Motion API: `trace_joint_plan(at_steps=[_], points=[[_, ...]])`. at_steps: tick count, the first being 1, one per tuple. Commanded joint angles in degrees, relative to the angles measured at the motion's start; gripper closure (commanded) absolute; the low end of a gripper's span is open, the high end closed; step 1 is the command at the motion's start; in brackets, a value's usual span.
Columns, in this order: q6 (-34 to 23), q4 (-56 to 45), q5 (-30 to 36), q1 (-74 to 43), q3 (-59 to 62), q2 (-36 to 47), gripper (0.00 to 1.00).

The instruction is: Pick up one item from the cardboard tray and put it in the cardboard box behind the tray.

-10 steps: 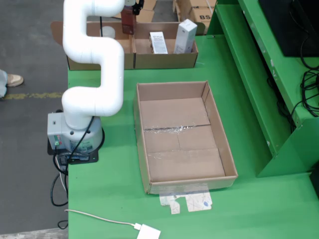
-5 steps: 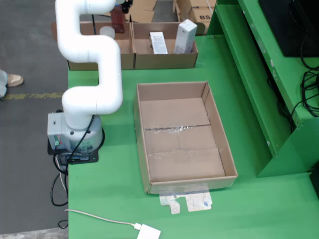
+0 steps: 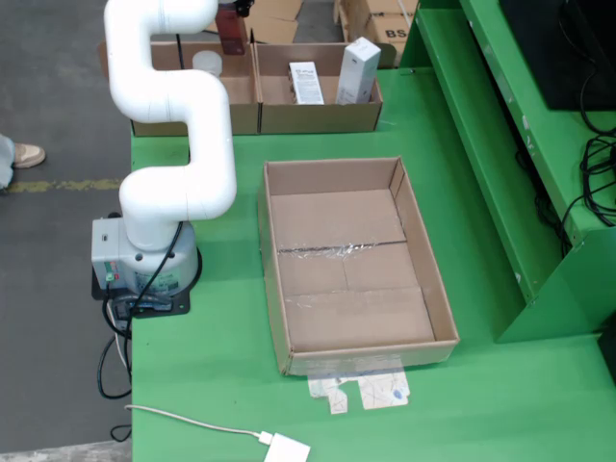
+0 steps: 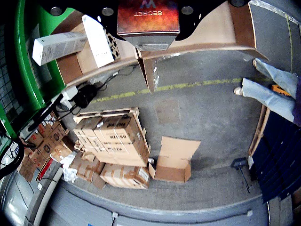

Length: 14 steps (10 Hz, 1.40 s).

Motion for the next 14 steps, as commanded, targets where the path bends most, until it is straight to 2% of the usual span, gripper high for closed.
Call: trace_joint_plan(at_steps=[1, 14], points=[[0.0, 4.4, -0.1, 0.3, 1.6, 1.2, 1.00], [0.8, 3.0, 4.0, -4.0, 1.6, -0.7, 1.00]])
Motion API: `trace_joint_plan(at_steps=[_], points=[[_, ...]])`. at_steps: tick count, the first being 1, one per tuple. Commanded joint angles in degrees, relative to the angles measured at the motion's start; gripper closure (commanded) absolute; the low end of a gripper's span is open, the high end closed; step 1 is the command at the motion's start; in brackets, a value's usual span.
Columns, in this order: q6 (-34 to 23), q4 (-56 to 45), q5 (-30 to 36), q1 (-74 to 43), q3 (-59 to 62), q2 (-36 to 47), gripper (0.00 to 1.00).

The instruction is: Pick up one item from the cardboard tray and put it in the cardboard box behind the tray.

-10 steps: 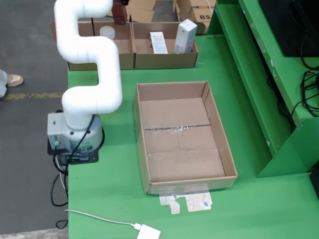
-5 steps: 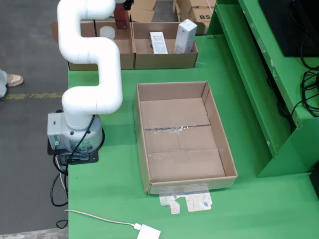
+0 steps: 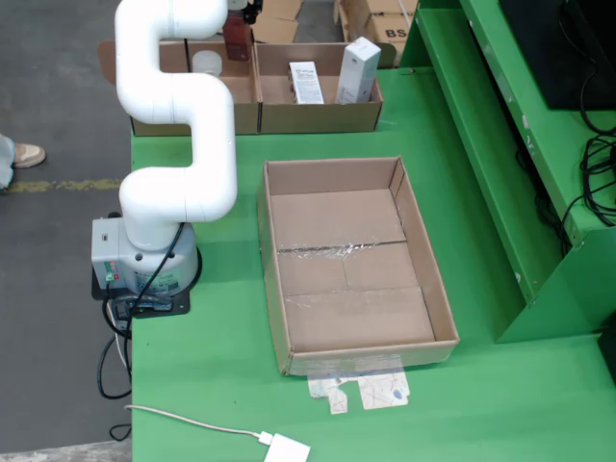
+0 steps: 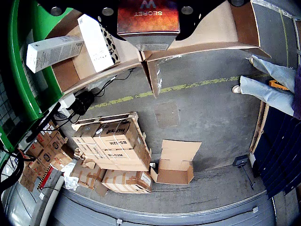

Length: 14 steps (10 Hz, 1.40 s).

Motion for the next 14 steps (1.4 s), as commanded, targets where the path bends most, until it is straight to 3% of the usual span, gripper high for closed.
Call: trace_joint_plan(at_steps=[1, 4, 8, 14], points=[[0.7, -1.1, 1.6, -1.0, 1.5, 2.3, 1.00], [0.6, -2.8, 2.6, -1.9, 1.5, 3.0, 1.00], [3.3, -17.3, 6.8, -0.1, 1.5, 7.7, 1.00], [4.5, -25.3, 8.9, -0.5, 1.5, 7.6, 1.00]])
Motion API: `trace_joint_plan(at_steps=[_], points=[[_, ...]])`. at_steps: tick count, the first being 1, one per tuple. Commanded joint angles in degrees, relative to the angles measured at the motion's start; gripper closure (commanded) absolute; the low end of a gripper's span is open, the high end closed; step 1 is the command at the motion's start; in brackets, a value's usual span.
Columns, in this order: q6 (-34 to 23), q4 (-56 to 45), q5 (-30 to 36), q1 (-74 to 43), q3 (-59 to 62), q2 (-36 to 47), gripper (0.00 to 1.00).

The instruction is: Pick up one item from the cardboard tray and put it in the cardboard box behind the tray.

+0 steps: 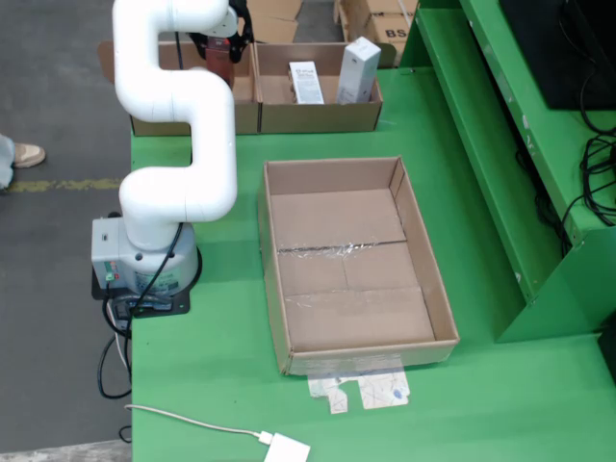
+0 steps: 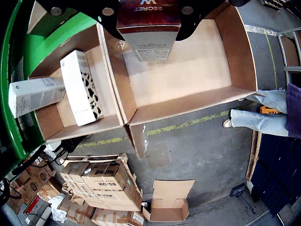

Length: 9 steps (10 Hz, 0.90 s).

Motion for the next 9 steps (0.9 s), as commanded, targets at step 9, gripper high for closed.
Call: trace_joint_plan(at_steps=[9], points=[[-2.8, 4.0, 0.3, -5.0, 1.6, -4.0, 1.00]])
